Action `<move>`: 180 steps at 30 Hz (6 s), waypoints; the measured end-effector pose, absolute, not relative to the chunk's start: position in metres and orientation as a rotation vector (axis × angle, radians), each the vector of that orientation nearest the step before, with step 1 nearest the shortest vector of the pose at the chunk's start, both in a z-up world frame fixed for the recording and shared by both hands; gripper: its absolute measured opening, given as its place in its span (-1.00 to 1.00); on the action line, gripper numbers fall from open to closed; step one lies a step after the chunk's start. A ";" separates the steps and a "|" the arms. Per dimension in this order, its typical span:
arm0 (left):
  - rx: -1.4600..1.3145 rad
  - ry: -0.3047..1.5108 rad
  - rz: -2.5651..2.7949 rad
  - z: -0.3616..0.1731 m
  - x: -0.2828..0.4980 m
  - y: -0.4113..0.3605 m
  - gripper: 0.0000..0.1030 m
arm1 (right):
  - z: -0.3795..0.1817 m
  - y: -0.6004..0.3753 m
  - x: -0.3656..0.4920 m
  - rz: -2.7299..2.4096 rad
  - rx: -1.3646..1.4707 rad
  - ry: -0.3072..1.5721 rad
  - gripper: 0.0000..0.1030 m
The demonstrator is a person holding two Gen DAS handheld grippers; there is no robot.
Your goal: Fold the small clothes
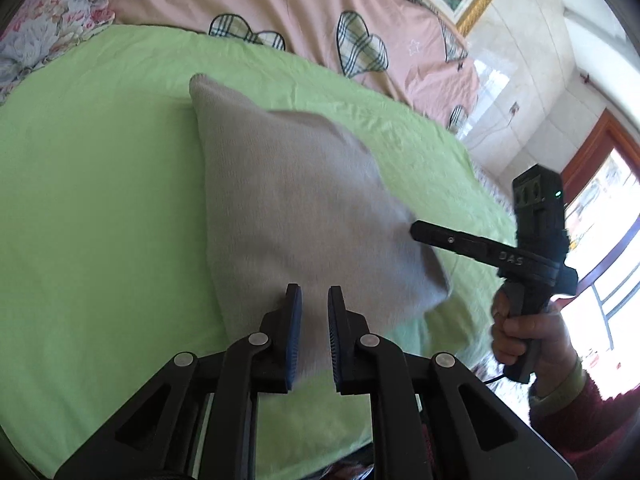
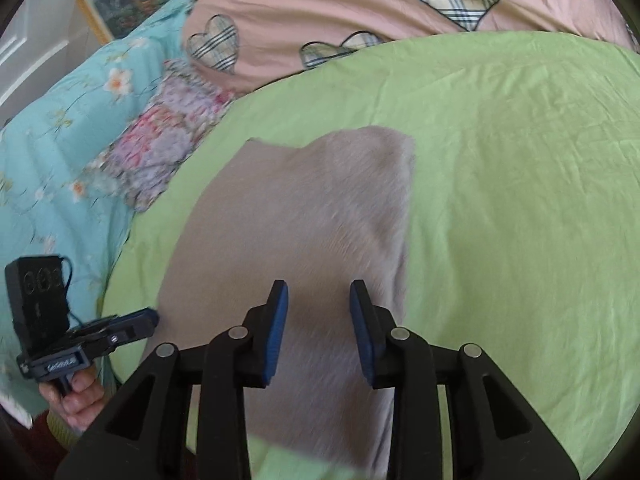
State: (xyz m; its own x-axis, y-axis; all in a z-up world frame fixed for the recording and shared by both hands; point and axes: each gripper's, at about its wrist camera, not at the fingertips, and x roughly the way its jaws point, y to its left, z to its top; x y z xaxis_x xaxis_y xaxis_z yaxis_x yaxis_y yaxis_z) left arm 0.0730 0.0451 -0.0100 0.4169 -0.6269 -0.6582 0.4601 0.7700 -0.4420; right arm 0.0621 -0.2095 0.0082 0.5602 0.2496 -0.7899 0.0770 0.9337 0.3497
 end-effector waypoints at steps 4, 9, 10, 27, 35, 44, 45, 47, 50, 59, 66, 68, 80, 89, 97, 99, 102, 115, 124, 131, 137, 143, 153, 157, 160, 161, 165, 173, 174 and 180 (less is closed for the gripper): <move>-0.159 0.953 -0.657 -0.030 0.061 0.045 -0.74 | -0.010 -0.202 0.036 0.073 0.316 1.041 -0.34; -0.113 0.936 -0.631 -0.034 0.058 0.039 -0.74 | -0.022 -0.203 0.022 0.046 0.259 1.021 -0.34; -0.101 0.932 -0.623 -0.034 0.056 0.037 -0.74 | -0.022 -0.201 0.022 0.041 0.242 1.021 -0.34; -0.085 0.938 -0.549 -0.031 0.043 0.032 -0.56 | -0.017 -0.199 -0.003 -0.059 0.209 1.040 -0.10; -0.050 0.925 -0.469 -0.018 0.019 0.038 -0.03 | 0.001 -0.189 -0.038 -0.058 0.245 1.003 0.02; -0.011 0.906 -0.340 -0.007 0.010 0.055 0.52 | 0.004 -0.170 -0.041 -0.008 0.271 0.999 0.28; 0.004 0.904 -0.330 -0.007 0.009 0.054 0.55 | 0.003 -0.170 -0.040 -0.004 0.271 1.003 0.29; 0.030 0.896 -0.318 -0.006 0.007 0.052 0.56 | 0.003 -0.168 -0.040 -0.008 0.262 1.007 0.36; 0.052 0.886 -0.307 -0.005 0.005 0.049 0.60 | 0.004 -0.164 -0.040 -0.019 0.246 1.011 0.52; 0.081 0.881 -0.275 -0.009 0.013 0.038 0.61 | -0.001 -0.163 -0.031 -0.030 0.245 1.021 0.67; 0.146 0.899 -0.244 -0.011 0.017 0.033 0.65 | 0.004 -0.160 -0.028 -0.025 0.223 1.007 0.68; 0.171 0.910 -0.231 -0.012 0.021 0.032 0.68 | 0.008 -0.161 -0.025 -0.033 0.221 1.002 0.69; 0.265 0.862 -0.199 0.013 0.048 0.018 0.77 | 0.025 -0.164 0.009 0.000 0.199 1.007 0.77; 0.285 0.896 -0.191 0.015 0.073 0.015 0.80 | 0.029 -0.168 0.036 0.031 0.203 1.044 0.81; 0.270 0.938 -0.189 0.012 0.087 0.014 0.81 | 0.028 -0.169 0.053 0.049 0.190 1.082 0.83; 0.269 0.940 -0.192 0.012 0.088 0.012 0.81 | 0.026 -0.170 0.057 0.047 0.191 1.093 0.84; 0.261 0.946 -0.203 0.012 0.092 0.010 0.82 | 0.024 -0.170 0.061 0.047 0.190 1.105 0.84; 0.235 0.951 -0.207 0.012 0.097 0.007 0.82 | 0.018 -0.168 0.070 0.055 0.206 1.119 0.85; 0.209 0.963 -0.199 0.012 0.100 0.008 0.82 | 0.020 -0.170 0.074 0.059 0.204 1.116 0.85; 0.213 0.954 -0.197 0.014 0.100 0.006 0.82 | 0.020 -0.170 0.074 0.057 0.205 1.116 0.85; 0.213 0.948 -0.200 0.016 0.098 0.003 0.82 | 0.021 -0.169 0.076 0.056 0.208 1.112 0.85; 0.217 0.942 -0.200 0.017 0.096 0.000 0.82 | 0.023 -0.168 0.076 0.055 0.210 1.107 0.85; 0.216 0.943 -0.199 0.018 0.094 0.001 0.82 | 0.024 -0.169 0.074 0.052 0.217 1.104 0.85; 0.216 0.940 -0.203 0.018 0.094 0.002 0.82 | 0.024 -0.168 0.074 0.052 0.216 1.103 0.85; 0.215 0.939 -0.203 0.018 0.094 0.002 0.82 | 0.024 -0.166 0.073 0.052 0.215 1.102 0.85; 0.215 0.939 -0.203 0.018 0.094 0.001 0.82 | 0.024 -0.166 0.073 0.052 0.215 1.102 0.85; 0.214 0.940 -0.201 0.019 0.093 0.001 0.82 | 0.024 -0.166 0.073 0.053 0.216 1.102 0.85; 0.212 0.940 -0.201 0.019 0.093 0.002 0.82 | 0.024 -0.163 0.072 0.051 0.217 1.103 0.85; 0.212 0.941 -0.201 0.019 0.093 0.002 0.82 | 0.025 -0.163 0.072 0.051 0.217 1.103 0.85; 0.213 0.938 -0.202 0.019 0.091 0.001 0.82 | 0.024 -0.165 0.072 0.053 0.216 1.103 0.85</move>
